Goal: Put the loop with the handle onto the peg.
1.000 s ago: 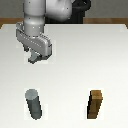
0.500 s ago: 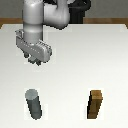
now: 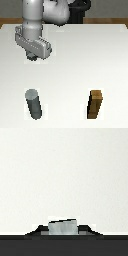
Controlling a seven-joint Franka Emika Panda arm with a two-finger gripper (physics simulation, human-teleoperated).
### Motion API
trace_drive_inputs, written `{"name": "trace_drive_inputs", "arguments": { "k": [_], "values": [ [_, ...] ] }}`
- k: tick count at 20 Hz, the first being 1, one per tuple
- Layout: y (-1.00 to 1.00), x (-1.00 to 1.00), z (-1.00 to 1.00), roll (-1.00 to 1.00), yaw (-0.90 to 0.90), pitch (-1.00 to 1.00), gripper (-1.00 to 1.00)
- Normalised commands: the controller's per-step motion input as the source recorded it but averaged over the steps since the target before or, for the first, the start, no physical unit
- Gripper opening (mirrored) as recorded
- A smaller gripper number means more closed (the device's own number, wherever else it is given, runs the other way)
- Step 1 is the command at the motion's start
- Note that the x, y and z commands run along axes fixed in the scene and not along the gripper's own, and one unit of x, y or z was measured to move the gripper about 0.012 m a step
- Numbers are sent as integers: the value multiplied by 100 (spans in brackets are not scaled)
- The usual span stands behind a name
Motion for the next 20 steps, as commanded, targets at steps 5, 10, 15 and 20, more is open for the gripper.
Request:
{"name": "trace_drive_inputs", "arguments": {
  "k": [5,10,15,20],
  "values": [
    [0,0,100,0,0,0,-100],
    [0,0,100,0,0,0,-100],
    [0,0,20,0,-30,0,-100],
    [0,0,0,0,-98,0,-100]
  ]
}}
